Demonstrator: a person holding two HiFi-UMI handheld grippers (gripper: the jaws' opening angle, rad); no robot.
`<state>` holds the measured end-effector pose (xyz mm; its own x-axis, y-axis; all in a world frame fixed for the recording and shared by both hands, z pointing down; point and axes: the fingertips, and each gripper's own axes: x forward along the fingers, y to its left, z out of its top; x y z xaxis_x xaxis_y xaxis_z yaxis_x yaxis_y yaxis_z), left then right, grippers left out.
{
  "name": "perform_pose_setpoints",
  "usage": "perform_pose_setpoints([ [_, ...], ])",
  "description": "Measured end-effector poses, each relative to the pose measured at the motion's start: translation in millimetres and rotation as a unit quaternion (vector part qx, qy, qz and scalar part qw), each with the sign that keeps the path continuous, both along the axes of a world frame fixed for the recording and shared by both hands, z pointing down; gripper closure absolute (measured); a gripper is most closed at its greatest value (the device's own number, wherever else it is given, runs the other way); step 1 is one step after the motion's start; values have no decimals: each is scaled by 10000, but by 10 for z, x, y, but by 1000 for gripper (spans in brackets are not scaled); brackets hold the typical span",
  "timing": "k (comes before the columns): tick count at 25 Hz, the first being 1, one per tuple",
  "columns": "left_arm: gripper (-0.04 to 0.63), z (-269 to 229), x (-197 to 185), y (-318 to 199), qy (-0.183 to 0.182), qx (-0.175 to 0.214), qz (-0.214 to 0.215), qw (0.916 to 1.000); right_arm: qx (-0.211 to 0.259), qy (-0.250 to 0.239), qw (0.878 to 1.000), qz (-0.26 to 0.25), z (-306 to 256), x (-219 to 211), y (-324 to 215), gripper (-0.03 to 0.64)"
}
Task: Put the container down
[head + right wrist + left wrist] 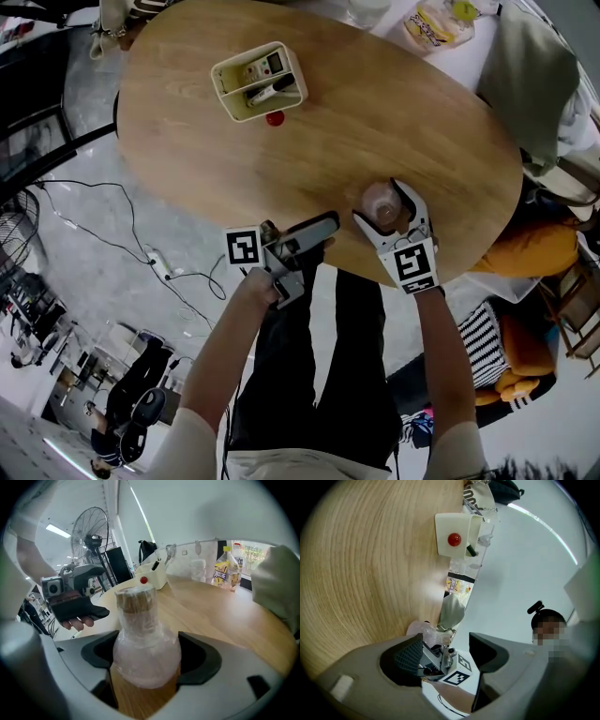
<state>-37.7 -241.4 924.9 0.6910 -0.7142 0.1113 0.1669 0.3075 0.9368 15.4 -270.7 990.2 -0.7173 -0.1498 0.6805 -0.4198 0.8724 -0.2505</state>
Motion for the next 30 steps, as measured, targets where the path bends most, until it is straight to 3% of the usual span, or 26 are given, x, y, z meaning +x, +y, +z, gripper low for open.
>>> perform_pose_setpoints([
  [19, 295, -25, -111, 150, 49, 75, 97, 9999, 313, 354, 9988, 136, 115, 3, 61, 222],
  [24, 295, -137, -133, 183, 97, 164, 121, 9997, 97, 506, 9985, 176, 152, -2, 100, 209],
  [30, 295, -394, -91, 137, 116, 369, 295, 9988, 282, 638, 9973, 212, -146, 21, 90, 198],
])
